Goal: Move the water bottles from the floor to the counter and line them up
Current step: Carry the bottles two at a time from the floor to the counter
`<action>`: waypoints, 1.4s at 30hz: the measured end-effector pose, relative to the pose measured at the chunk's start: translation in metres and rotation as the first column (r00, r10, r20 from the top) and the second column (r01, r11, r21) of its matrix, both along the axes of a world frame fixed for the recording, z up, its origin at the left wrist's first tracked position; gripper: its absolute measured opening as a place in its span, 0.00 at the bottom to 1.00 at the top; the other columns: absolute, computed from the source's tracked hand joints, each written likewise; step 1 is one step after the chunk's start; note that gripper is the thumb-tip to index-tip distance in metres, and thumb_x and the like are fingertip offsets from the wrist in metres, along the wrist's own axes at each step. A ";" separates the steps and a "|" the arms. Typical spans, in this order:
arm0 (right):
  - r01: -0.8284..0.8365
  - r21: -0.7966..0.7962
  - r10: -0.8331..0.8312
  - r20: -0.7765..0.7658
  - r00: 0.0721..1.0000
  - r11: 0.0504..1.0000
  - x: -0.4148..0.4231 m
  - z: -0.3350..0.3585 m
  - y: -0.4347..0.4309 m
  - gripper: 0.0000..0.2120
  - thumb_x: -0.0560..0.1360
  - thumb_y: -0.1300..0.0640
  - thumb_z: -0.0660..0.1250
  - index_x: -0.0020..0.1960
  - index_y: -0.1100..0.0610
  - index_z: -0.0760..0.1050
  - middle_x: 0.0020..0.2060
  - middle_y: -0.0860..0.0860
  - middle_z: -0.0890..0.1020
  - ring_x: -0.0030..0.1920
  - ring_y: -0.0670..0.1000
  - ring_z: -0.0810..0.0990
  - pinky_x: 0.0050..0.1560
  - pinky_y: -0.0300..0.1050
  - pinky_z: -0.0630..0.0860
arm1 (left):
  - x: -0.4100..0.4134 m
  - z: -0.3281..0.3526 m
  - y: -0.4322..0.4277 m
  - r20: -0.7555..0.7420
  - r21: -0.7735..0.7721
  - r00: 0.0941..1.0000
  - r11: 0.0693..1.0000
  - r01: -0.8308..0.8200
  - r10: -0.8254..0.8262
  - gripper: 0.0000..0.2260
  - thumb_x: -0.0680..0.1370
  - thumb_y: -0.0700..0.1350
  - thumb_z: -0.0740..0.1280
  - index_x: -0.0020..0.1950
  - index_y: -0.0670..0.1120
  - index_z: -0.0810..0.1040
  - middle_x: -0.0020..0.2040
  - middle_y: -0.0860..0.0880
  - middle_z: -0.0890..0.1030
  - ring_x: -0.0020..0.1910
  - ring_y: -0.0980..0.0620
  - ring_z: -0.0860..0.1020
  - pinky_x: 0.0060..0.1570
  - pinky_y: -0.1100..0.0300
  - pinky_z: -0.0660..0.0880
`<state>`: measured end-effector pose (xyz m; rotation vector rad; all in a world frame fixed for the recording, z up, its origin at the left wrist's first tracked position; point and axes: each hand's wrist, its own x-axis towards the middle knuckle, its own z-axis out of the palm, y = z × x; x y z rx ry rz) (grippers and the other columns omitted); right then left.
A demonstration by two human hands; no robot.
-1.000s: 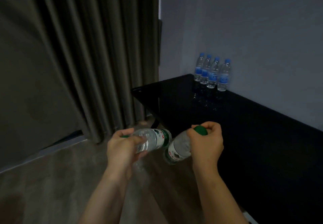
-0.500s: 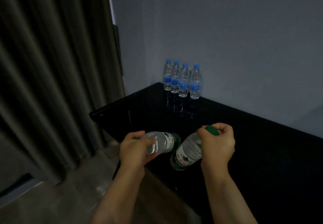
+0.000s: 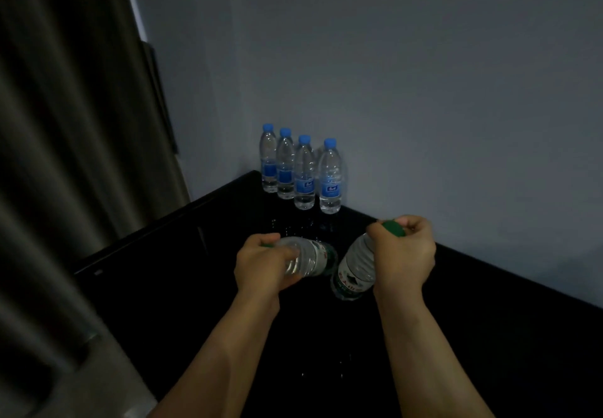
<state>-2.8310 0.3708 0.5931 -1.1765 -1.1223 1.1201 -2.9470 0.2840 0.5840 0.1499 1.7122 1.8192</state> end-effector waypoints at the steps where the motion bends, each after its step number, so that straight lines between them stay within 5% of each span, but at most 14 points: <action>1: 0.005 0.004 -0.005 0.009 1.000 1.000 -0.001 0.002 0.011 0.12 0.66 0.63 0.72 0.41 0.52 0.70 0.34 0.45 0.74 0.35 0.47 0.74 0.43 0.44 0.73 | -0.002 0.001 0.013 -0.008 -0.012 1.000 1.000 0.016 -0.016 0.13 0.71 0.34 0.70 0.51 0.46 0.75 0.47 0.45 0.75 0.43 0.48 0.77 0.39 0.54 0.80; 5: 0.000 0.013 -0.001 0.028 1.000 1.000 -0.008 0.003 0.053 0.14 0.66 0.63 0.71 0.38 0.49 0.68 0.33 0.45 0.74 0.36 0.50 0.74 0.43 0.47 0.73 | -0.010 0.006 0.060 -0.056 -0.050 0.994 0.995 0.086 -0.089 0.13 0.72 0.33 0.70 0.52 0.46 0.75 0.52 0.44 0.75 0.47 0.46 0.77 0.32 0.57 0.78; 11: -0.089 0.039 0.085 0.090 0.992 0.995 -0.024 0.012 0.115 0.15 0.66 0.65 0.70 0.38 0.51 0.66 0.31 0.46 0.72 0.32 0.47 0.71 0.38 0.44 0.71 | -0.025 0.017 0.120 -0.158 -0.122 0.960 0.969 0.213 -0.231 0.13 0.72 0.32 0.68 0.50 0.46 0.75 0.44 0.50 0.72 0.43 0.50 0.75 0.34 0.56 0.80; 19: -0.190 0.049 0.179 0.177 0.968 0.981 -0.046 0.008 0.182 0.15 0.68 0.66 0.70 0.38 0.52 0.65 0.31 0.48 0.71 0.30 0.48 0.69 0.32 0.41 0.67 | -0.051 0.018 0.179 -0.498 -0.434 0.674 0.830 0.351 -0.545 0.13 0.69 0.35 0.72 0.41 0.52 0.74 0.40 0.52 0.73 0.45 0.42 0.80 0.46 0.46 0.82; 27: -0.203 0.043 0.191 0.202 0.961 0.978 -0.054 0.006 0.224 0.13 0.66 0.66 0.71 0.40 0.55 0.67 0.32 0.49 0.71 0.33 0.52 0.72 0.43 0.53 0.77 | -0.069 0.014 0.216 -0.552 -0.596 0.497 0.734 0.327 -0.670 0.13 0.67 0.38 0.73 0.37 0.54 0.73 0.39 0.50 0.76 0.46 0.42 0.82 0.48 0.47 0.81; 36: -0.205 0.018 0.195 0.240 0.951 0.979 -0.064 -0.008 0.242 0.13 0.67 0.66 0.70 0.42 0.57 0.66 0.31 0.50 0.70 0.28 0.49 0.69 0.33 0.47 0.73 | -0.069 0.014 0.241 -0.528 -0.710 0.324 0.617 0.339 -0.785 0.11 0.70 0.38 0.71 0.47 0.50 0.75 0.44 0.49 0.74 0.49 0.42 0.80 0.51 0.48 0.80; 39: -0.207 0.033 0.192 0.255 0.948 0.978 -0.066 -0.007 0.246 0.13 0.68 0.66 0.70 0.44 0.58 0.67 0.32 0.50 0.70 0.29 0.50 0.69 0.36 0.50 0.76 | -0.070 0.016 0.248 -0.525 -0.723 0.290 0.599 0.344 -0.800 0.11 0.71 0.37 0.70 0.51 0.48 0.77 0.45 0.49 0.74 0.51 0.42 0.79 0.52 0.48 0.79; 42: -0.207 0.034 0.193 0.245 0.950 0.978 -0.068 -0.007 0.250 0.12 0.68 0.66 0.70 0.44 0.58 0.67 0.32 0.50 0.70 0.29 0.49 0.70 0.31 0.48 0.76 | -0.072 0.017 0.255 -0.519 -0.728 0.283 0.591 0.348 -0.807 0.10 0.71 0.38 0.71 0.48 0.48 0.75 0.38 0.52 0.73 0.41 0.44 0.78 0.48 0.51 0.80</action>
